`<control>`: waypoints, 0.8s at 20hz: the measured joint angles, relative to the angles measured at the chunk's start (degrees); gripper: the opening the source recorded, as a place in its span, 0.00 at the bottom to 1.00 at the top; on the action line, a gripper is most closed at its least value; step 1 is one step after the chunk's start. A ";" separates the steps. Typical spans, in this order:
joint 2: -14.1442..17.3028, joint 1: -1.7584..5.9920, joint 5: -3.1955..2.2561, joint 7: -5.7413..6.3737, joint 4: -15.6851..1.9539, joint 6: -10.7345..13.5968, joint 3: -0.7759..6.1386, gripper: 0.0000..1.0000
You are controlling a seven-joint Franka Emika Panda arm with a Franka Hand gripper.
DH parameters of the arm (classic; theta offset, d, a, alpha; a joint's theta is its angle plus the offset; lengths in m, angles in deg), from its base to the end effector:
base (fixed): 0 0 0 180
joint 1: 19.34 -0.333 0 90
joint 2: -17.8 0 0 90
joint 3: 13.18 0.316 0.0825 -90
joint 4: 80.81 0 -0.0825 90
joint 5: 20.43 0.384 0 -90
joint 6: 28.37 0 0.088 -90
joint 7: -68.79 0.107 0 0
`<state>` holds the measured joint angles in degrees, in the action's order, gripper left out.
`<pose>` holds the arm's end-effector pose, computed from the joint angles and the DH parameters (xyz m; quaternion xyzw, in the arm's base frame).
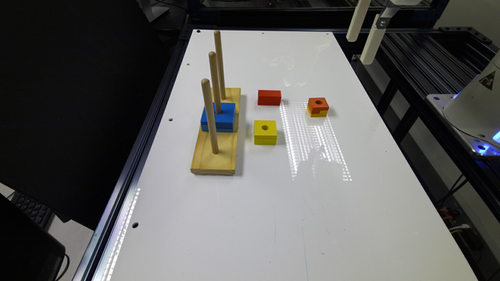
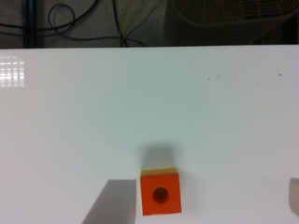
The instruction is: Pick up yellow block.
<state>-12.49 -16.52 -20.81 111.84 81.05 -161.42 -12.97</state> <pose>0.3442 -0.0160 0.3497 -0.9223 0.3861 -0.0133 0.0013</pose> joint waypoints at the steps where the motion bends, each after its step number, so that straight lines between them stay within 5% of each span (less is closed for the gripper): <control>1: 0.04 0.00 0.00 0.00 -0.07 -0.10 0.00 1.00; 7: 0.88 0.07 0.00 0.00 -0.64 -1.78 -0.01 1.00; 16: 10.29 0.10 0.00 0.00 -7.14 -4.31 -0.01 1.00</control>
<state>-2.20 -16.42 -20.81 111.84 73.91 -165.73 -12.98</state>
